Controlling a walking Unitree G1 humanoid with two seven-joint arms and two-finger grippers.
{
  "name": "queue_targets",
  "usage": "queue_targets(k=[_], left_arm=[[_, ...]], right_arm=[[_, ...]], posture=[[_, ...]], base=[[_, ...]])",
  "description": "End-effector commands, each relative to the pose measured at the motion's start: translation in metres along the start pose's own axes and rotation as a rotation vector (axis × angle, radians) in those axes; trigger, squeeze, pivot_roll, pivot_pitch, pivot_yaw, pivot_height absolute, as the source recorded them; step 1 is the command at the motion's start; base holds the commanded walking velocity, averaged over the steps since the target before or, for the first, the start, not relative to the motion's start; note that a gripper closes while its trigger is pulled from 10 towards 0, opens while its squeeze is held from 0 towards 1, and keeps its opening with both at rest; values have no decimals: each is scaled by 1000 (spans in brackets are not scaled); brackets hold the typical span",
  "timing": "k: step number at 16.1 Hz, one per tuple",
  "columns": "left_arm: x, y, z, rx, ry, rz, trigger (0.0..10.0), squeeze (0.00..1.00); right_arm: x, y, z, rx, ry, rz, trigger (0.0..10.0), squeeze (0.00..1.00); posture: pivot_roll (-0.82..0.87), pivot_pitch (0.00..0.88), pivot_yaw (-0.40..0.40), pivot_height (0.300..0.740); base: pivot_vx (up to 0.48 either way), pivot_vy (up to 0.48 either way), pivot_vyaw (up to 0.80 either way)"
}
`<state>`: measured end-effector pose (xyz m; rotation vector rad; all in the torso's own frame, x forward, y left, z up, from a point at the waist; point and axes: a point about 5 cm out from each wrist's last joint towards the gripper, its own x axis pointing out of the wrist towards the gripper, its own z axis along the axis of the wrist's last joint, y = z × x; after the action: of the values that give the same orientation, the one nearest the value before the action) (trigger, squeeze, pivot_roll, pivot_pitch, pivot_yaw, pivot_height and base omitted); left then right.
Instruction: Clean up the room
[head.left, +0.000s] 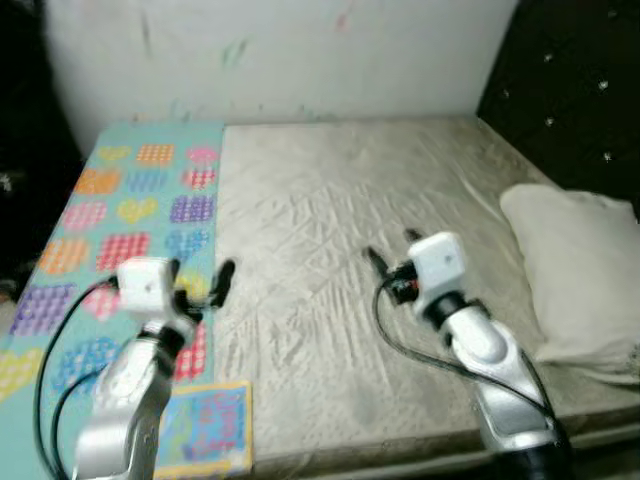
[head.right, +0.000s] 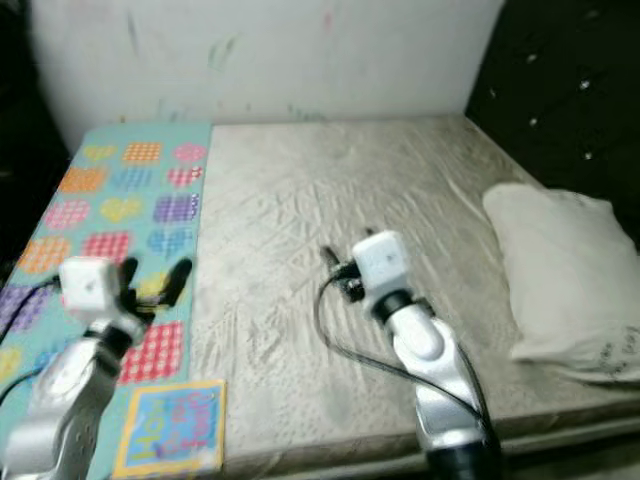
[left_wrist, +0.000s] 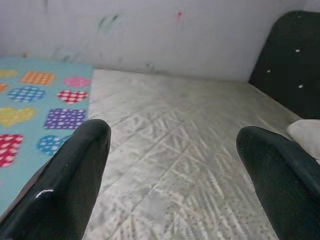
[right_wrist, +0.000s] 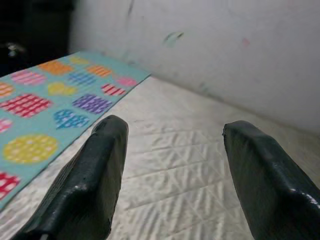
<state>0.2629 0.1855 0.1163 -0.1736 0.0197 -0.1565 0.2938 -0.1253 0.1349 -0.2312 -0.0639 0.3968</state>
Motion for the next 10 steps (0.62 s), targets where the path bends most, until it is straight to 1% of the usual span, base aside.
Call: queue_targets(k=[1, 10], left_arm=[[2, -4, 2, 1, -5, -13, 10000, 0], [3, -6, 2, -5, -5, -12, 10000, 0]], right_arm=[[-1, -2, -2, 0, 8, -8, 10000, 0], [-1, -2, -2, -9, 5, 4, 10000, 0]], posture=[[-229, 0, -14, 740], [-229, 0, -19, 740]], base=[[0, -480, 0], [0, -480, 0]])
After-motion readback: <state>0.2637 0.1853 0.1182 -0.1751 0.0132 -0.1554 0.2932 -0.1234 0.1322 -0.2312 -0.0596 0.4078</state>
